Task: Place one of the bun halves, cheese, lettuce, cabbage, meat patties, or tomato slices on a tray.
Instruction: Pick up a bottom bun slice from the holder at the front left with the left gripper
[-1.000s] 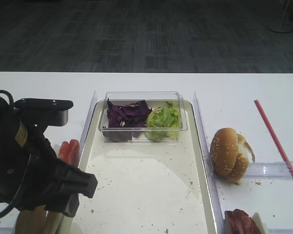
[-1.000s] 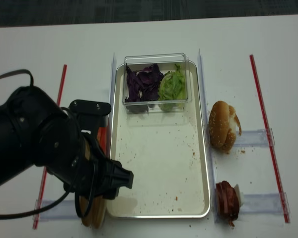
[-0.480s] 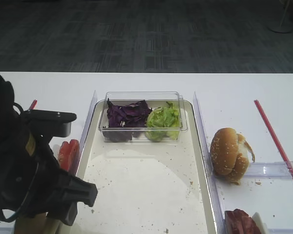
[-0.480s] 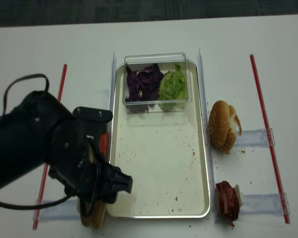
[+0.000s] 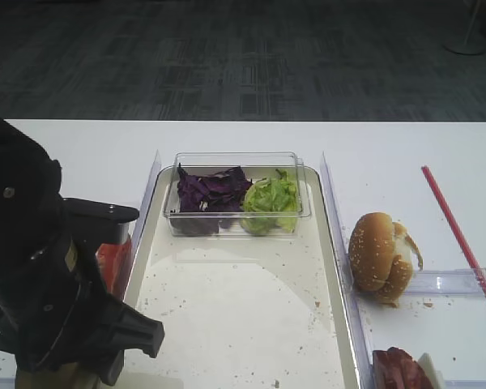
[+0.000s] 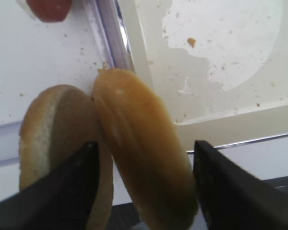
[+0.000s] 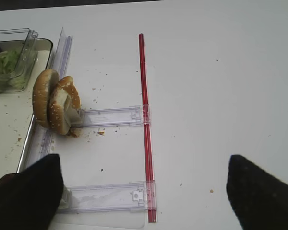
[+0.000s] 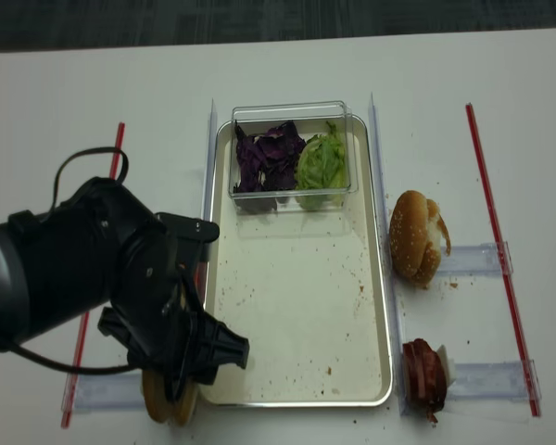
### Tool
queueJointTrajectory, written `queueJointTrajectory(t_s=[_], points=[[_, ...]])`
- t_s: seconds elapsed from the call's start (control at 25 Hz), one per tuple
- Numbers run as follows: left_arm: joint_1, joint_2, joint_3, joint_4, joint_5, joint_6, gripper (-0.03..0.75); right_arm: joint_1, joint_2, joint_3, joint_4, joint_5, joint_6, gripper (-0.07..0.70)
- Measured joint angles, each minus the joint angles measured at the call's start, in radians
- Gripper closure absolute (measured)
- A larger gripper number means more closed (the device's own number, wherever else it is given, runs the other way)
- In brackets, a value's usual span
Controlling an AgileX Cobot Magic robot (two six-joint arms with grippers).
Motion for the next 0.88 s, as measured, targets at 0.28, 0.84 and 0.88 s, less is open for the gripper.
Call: queueJointTrajectory(t_s=[0.28, 0.84, 0.88], points=[[0.0, 0.0, 0.0, 0.025, 0.0, 0.002, 0.468, 0.0, 0.0, 0.0, 0.0, 0.0, 0.0, -0.067], [0.0, 0.0, 0.0, 0.045, 0.018, 0.0, 0.669, 0.0, 0.0, 0.0, 0.0, 0.0, 0.0, -0.067], [0.0, 0.0, 0.0, 0.049, 0.019, 0.0, 0.671, 0.0, 0.0, 0.0, 0.0, 0.0, 0.0, -0.067]])
